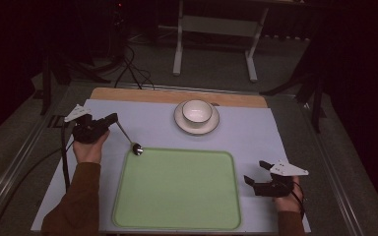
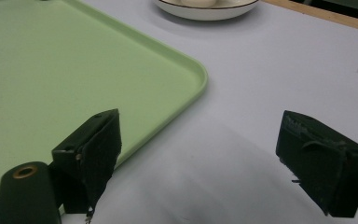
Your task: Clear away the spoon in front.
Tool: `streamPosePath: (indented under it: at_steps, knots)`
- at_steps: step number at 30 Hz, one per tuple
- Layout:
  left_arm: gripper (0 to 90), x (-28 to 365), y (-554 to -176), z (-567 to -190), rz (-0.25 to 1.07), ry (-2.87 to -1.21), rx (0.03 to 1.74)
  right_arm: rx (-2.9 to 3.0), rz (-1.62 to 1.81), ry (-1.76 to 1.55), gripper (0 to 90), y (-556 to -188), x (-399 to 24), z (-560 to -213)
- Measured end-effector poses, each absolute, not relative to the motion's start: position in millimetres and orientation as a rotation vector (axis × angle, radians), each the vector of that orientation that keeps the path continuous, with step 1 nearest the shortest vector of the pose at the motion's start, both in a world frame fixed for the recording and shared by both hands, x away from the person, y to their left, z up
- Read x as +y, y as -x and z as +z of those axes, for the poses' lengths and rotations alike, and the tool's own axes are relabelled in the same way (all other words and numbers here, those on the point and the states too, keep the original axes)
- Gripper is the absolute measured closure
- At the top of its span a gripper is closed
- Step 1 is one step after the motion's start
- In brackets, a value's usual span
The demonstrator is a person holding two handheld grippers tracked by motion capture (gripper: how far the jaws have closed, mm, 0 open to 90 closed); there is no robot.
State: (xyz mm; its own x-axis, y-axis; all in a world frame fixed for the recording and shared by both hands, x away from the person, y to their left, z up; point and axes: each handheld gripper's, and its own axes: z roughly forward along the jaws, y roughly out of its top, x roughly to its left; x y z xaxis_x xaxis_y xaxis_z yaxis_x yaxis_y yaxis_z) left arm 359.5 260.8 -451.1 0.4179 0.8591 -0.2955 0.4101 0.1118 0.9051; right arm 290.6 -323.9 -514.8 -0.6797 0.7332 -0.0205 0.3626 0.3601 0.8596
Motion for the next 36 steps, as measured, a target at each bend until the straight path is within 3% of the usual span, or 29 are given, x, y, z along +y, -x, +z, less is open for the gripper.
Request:
streamPosePath:
  at_steps: [9,36]
  knots:
    - [89.5,261.2,-351.8,-444.0,0.412,-1.48,1.14,2.231,1.248,-0.955,13.8,-290.8,-323.0,-515.3]
    - [89.4,262.9,-300.7,-436.8,0.36,-1.667,1.104,2.241,1.241,-0.955,13.8,-291.3,-321.9,-516.1]
